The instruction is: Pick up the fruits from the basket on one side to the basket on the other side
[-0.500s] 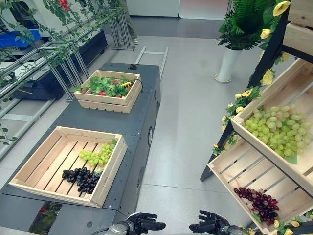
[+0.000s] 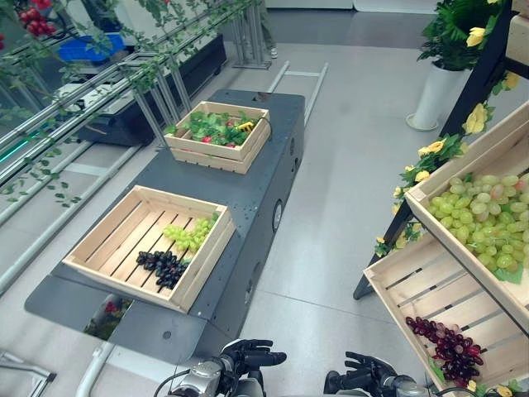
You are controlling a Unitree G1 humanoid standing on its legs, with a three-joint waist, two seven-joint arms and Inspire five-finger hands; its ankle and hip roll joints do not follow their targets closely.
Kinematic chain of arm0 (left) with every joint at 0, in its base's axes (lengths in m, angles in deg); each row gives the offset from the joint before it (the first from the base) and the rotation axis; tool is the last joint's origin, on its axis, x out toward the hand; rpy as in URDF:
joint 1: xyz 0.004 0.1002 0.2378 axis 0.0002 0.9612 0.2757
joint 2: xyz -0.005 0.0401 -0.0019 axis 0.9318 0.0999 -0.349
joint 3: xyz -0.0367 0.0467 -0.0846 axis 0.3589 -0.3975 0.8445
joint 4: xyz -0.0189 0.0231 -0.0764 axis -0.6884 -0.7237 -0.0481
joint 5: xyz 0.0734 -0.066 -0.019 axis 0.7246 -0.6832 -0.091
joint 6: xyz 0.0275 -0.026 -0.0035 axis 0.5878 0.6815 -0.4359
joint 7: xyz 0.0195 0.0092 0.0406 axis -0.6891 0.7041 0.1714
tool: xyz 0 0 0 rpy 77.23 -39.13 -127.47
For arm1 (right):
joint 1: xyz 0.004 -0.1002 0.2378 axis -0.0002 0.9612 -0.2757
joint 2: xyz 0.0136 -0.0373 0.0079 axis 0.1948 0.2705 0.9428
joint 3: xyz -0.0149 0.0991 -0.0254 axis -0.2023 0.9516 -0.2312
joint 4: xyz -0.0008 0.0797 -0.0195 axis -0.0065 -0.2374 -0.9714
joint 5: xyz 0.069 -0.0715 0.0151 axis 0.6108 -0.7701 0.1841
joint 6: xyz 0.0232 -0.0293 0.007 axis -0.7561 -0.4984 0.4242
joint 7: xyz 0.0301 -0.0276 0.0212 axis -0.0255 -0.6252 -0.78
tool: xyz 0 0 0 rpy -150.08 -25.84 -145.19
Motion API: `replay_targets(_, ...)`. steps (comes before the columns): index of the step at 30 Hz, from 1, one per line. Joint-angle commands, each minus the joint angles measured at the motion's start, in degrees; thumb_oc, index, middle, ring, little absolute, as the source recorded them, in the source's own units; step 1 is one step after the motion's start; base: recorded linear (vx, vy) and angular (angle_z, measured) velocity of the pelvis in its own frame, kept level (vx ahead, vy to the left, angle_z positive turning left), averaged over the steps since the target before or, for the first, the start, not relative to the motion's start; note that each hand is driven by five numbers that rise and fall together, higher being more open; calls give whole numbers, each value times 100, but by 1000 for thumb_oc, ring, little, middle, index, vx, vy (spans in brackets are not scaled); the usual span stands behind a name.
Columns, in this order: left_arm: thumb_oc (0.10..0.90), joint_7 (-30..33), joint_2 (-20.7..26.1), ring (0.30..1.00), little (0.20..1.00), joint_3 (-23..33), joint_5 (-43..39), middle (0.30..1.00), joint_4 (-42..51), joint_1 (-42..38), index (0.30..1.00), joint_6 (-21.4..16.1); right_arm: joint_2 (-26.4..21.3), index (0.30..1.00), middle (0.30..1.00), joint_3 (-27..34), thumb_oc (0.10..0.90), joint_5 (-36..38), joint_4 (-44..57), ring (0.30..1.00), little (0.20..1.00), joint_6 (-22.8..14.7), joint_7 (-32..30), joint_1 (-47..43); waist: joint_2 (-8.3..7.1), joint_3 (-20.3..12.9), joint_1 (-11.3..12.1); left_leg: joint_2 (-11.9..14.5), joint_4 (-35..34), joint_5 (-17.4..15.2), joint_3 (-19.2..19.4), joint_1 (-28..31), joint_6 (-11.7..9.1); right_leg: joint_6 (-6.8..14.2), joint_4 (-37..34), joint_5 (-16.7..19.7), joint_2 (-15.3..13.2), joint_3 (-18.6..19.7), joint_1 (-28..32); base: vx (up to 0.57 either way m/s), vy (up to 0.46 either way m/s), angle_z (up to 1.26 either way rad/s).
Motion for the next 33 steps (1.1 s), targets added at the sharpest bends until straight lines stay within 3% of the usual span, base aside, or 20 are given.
replay_targets(1, 800, -97, -111, 900, 900, 56, 128, 900, 44, -167, 900, 2, 178, 900, 900, 59, 800, 45, -77, 900, 900, -301, 67, -90, -93, 49, -76, 394, -803, 1186, 562, -195, -327, -80, 32, -172, 324, -368, 463, 145, 204, 76)
replay_targets(4, 800, 125, -162, 900, 900, 96, 109, 900, -9, -123, 900, 52, 213, 900, 900, 117, 800, 14, -102, 900, 900, -372, -16, -47, -59, -12, -63, 282, -813, 1106, 464, -113, -276, -12, 170, -187, 202, -418, 444, 198, 291, 62)
replay_targets(8, 800, 273, 3, 900, 900, 109, 721, 900, 30, 39, 900, -18, 195, 900, 900, 229, 800, -137, -54, 900, 900, -495, 71, 14, -41, -137, 100, -17, -849, 758, 245, 239, -28, 165, 470, -397, -116, -593, 512, 202, 306, 6)
replay_targets(12, 800, 273, 122, 900, 900, 125, 823, 900, 30, 135, 900, 63, 195, 900, 900, 291, 800, -99, 72, 900, 900, -613, 107, -35, -53, -140, 236, -207, -865, 569, 66, 323, 184, 297, 1031, -637, -335, -641, 454, 157, 280, 13)
replay_targets(16, 800, 242, 232, 900, 900, 134, 811, 900, -27, 163, 900, 67, 156, 900, 900, 279, 800, -86, 229, 900, 900, -849, 171, -129, -21, -24, 267, -443, -887, 399, -239, 332, 426, 392, 2387, -447, -547, -334, -144, 60, 249, 22)
replay_targets(18, 800, 276, 288, 900, 900, 133, 767, 900, -39, 151, 900, 96, 130, 900, 900, 238, 800, -6, 303, 900, 900, -860, 145, -171, -10, 28, 274, -518, -887, 362, -401, 374, 466, 383, 2549, -366, -545, -176, -354, 59, 110, 17)
replay_targets(21, 800, 342, 319, 900, 900, 139, 647, 900, -73, 95, 900, 7, 99, 900, 900, 261, 800, 202, 308, 900, 900, -925, 119, -240, 42, 69, 234, -550, -887, 430, -685, 391, 435, 242, 1644, -157, -364, 118, -532, 48, -15, 39)
replay_targets(22, 800, 350, 324, 900, 900, 144, 675, 900, -74, 75, 900, -36, 92, 900, 900, 274, 800, 242, 292, 900, 900, -956, 113, -244, 28, 64, 217, -585, -887, 415, -746, 389, 437, 268, 1314, -33, -353, 271, -562, 51, -89, 58)
replay_targets(24, 800, 290, 353, 900, 900, 109, 758, 900, -72, 32, 900, -141, 93, 900, 900, 329, 800, 433, 232, 900, 900, -1030, 82, -244, -43, 34, 148, -712, -876, 317, -914, 385, 476, 408, 564, 565, -435, 731, -677, 134, -113, 69)
replay_targets(27, 800, 215, 399, 900, 900, 36, 707, 900, -5, 60, 900, -278, 112, 900, 900, 438, 800, 553, 203, 900, 900, -1015, 32, -254, -98, 20, 46, -760, -825, 109, -1106, 471, 541, 545, 63, 1096, -547, 1259, -879, 220, -164, 99)
replay_targets(30, 800, 118, 474, 900, 900, -7, 599, 900, 113, 112, 900, -366, 129, 900, 900, 548, 800, 505, 290, 900, 900, -929, 74, -217, -119, 68, -46, -637, -635, -15, -1255, 573, 582, 563, -54, 1093, -538, 1607, -1050, 306, -256, 109)
replay_targets(33, 800, 69, 530, 900, 900, 11, 437, 900, 257, 133, 900, -444, 164, 900, 900, 531, 800, 532, 396, 900, 900, -862, 133, -187, -205, 119, -74, -490, -412, -150, -1317, 617, 583, 573, -54, 1091, -543, 1687, -1128, 293, -372, 94)
